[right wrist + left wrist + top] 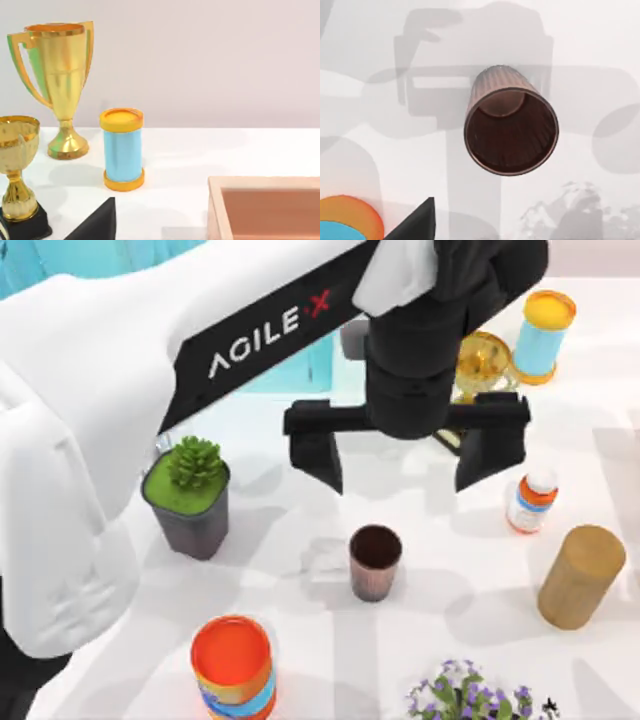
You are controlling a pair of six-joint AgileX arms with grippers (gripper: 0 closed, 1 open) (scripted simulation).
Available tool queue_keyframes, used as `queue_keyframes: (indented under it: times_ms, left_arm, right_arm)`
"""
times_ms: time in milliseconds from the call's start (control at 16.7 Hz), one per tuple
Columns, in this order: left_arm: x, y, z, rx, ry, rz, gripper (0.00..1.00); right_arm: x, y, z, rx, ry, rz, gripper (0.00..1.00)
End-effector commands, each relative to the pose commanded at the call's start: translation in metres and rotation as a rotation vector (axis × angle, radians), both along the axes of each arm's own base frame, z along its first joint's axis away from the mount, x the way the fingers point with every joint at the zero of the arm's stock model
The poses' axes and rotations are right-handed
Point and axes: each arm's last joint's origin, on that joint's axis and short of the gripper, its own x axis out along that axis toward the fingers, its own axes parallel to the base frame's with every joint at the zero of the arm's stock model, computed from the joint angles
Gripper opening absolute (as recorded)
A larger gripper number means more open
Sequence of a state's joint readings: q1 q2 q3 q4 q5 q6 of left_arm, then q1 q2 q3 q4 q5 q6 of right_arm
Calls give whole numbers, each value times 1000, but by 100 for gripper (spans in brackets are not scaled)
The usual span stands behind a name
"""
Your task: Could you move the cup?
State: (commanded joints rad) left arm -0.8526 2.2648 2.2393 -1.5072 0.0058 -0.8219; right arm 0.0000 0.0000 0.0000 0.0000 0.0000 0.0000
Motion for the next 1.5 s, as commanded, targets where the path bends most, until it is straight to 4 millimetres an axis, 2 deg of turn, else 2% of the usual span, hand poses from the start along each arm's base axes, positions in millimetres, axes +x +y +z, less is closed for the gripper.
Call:
queue_keyframes:
  times_ms: [180, 600, 720, 1020, 1140, 1440, 1500]
  left_arm:
    - [-2, -12, -10, 30, 26, 0, 100]
    - [-1, -12, -14, 28, 24, 2, 100]
    - [1, -13, -27, 26, 23, 0, 100]
    - [0, -14, -88, 29, 25, 0, 100]
    - [-2, -13, -104, 29, 25, 0, 100]
    - [-3, -12, -110, 30, 26, 0, 100]
    - [-3, -12, -110, 30, 26, 0, 92]
  right_arm:
    - [0, 0, 0, 0, 0, 0, 100]
    - [0, 0, 0, 0, 0, 0, 100]
    - [0, 0, 0, 0, 0, 0, 100]
    - [0, 0, 0, 0, 0, 0, 100]
    - [0, 0, 0, 0, 0, 0, 100]
    - [0, 0, 0, 0, 0, 0, 100]
    - [0, 0, 0, 0, 0, 0, 100]
